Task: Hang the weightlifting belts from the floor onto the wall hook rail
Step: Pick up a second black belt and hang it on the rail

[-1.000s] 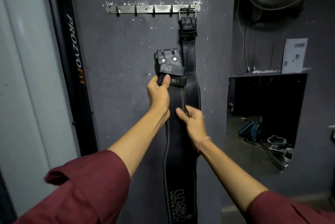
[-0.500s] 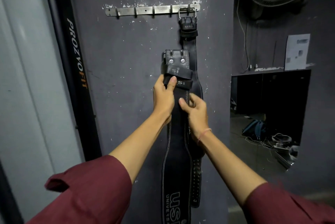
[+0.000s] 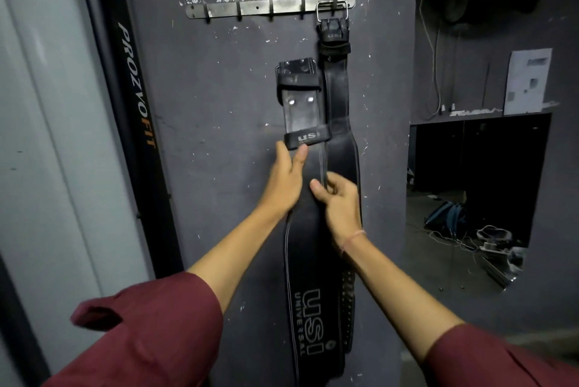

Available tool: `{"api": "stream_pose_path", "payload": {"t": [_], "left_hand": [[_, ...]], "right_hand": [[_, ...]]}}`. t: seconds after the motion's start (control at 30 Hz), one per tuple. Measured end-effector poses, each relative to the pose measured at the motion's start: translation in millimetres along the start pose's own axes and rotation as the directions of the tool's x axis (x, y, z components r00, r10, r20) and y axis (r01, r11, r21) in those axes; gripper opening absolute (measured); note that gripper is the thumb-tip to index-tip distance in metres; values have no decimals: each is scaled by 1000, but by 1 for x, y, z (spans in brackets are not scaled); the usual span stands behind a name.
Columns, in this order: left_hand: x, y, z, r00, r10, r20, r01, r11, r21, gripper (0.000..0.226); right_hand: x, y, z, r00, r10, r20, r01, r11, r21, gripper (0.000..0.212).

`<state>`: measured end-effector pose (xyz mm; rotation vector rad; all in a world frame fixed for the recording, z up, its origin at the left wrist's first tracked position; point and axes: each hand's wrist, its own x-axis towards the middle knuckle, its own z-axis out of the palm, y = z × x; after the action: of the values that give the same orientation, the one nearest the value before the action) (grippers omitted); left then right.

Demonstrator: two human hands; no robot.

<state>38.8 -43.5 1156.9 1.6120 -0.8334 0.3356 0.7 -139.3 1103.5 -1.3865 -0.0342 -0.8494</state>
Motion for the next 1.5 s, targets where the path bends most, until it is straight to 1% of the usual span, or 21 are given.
{"api": "stream_pose_path", "payload": {"t": [0.03,0.07,0.1,0.2,0.23,0.3,0.37,0.4,0.47,0.57,0.6,0.7,0.73,0.83,1.0,1.1,1.17,1.23,1.33,1.4,1.5], "left_hand": [[-10,-8,1,1000,-14,27,14,1000,16,50],[-20,-14,3,1000,-14,26,14,999,30,54],[-27,-20,4,1000,8,-3,-8,999,36,50],[-33,-28,7,988,91,-128,-94,995,-14,22],[-32,-28,7,981,96,-167,-103,994,-31,20],[-28,-27,7,966,105,-236,-111,994,-15,28],[-23,-30,9,949,91,-301,-96,995,-3,34],[-21,-31,9,937,73,-342,-77,997,2,35],[-18,-30,10,909,39,-415,-30,999,30,36],[-14,-21,7,902,35,-430,4,996,91,40],[-11,-18,5,898,25,-439,23,994,103,41],[-3,-19,-4,892,16,-452,40,993,113,40],[-2,-21,-7,896,22,-444,29,994,108,40],[1,-24,-15,896,31,-443,7,996,84,39],[19,-8,-27,882,32,-470,-21,999,29,43],[24,-2,-26,879,43,-475,-29,999,36,46],[25,-5,-26,888,45,-458,-24,998,52,46],[26,-8,-25,900,41,-434,-24,999,46,45],[31,-6,-24,922,34,-387,-33,999,8,45],[35,-2,-23,939,34,-343,-45,999,-24,44],[39,5,-23,958,25,-285,-40,998,-45,43]], "right_hand": [[10,-9,2,999,-39,-13,39,999,-8,30],[17,-20,5,998,-69,-12,68,997,-31,16],[23,-31,8,995,-94,-16,93,995,-39,12],[40,-46,15,996,-84,-9,84,996,-42,19],[41,-48,18,997,-79,-4,78,995,-60,26],[39,-45,21,995,-93,-35,84,975,-206,32],[29,-45,22,983,-177,-42,147,909,-389,22],[22,-43,22,976,-217,-25,180,865,-468,19],[6,-32,19,976,-215,27,195,818,-541,20],[-22,-8,6,976,-211,51,211,865,-456,20],[-35,2,-1,986,-155,67,169,886,-431,19],[-79,26,-12,987,61,150,-3,933,-361,35],[-86,31,-12,985,73,158,-13,936,-352,39],[-78,21,-4,982,38,187,20,955,-297,36],[-49,4,7,986,-59,159,88,980,-180,38],[-59,26,0,988,9,152,14,988,-152,43],[-73,49,-9,982,90,166,-60,982,-179,39],[-81,58,-14,976,158,149,-124,968,-217,49],[-61,35,-7,990,101,93,-78,972,-220,62],[-41,10,-2,992,9,130,16,981,-195,54],[-25,-9,3,986,-50,159,73,987,-143,34]]}}
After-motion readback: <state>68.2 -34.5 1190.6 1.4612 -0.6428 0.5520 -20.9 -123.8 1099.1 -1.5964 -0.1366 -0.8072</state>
